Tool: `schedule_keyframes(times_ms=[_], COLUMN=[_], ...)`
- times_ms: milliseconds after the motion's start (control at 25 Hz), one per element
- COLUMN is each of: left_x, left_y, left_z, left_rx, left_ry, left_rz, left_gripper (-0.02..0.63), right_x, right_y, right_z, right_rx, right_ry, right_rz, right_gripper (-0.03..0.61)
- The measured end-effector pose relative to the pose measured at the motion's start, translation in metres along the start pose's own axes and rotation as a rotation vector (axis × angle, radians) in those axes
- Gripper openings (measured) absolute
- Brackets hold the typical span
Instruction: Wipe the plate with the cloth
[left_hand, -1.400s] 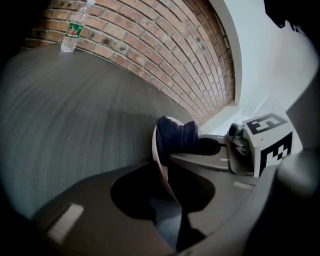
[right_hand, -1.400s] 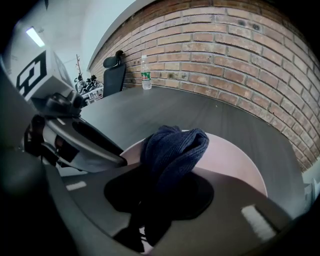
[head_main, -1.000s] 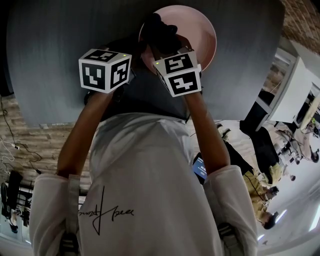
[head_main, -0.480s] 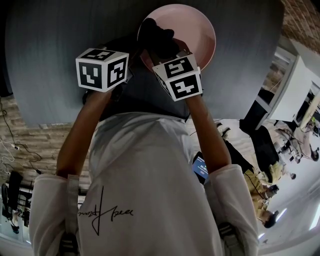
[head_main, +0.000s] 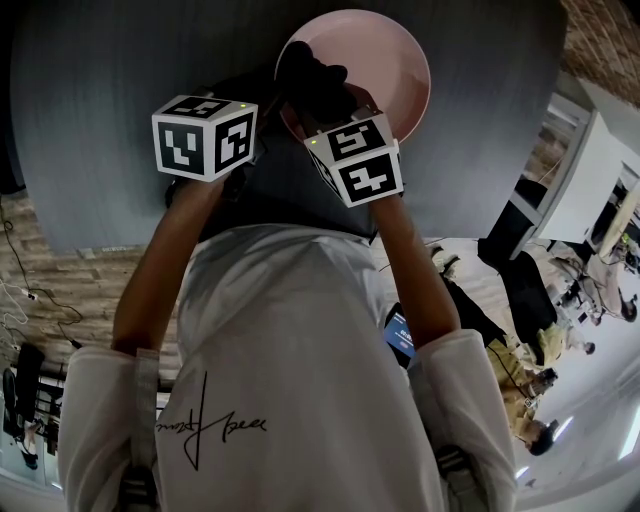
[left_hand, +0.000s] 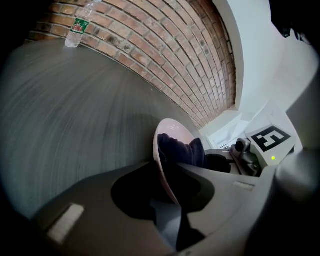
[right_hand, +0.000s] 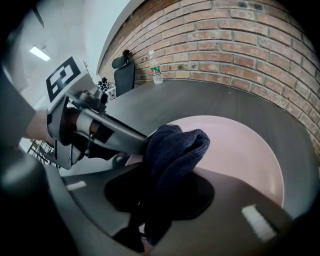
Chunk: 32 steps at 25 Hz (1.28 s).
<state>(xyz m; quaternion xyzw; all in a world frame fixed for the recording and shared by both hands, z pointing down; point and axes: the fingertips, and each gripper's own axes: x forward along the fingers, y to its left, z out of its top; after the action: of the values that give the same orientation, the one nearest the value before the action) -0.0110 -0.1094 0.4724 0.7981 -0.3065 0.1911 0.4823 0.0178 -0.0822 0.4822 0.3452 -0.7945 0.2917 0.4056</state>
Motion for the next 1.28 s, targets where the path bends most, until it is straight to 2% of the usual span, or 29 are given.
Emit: schedule_keyframes(times_ms=[1000,1280], left_x=[-0.001,0.004], left_y=[0.002,0.002], left_z=[0.003,0.004], left_rx=[-0.013,-0.025], left_ry=[-0.011,-0.016], left_rz=[-0.015,-0.017], left_gripper=[0.083,0.078], right_x=[-0.011,-0.014], right_y=[0.017,0.018], right_z=[-0.024,-0.035], right_rx=[0.015,-0.010], right_ry=[0.055,0.071], right_rz=[0.041,0.052], right_gripper=[0.123,0.123])
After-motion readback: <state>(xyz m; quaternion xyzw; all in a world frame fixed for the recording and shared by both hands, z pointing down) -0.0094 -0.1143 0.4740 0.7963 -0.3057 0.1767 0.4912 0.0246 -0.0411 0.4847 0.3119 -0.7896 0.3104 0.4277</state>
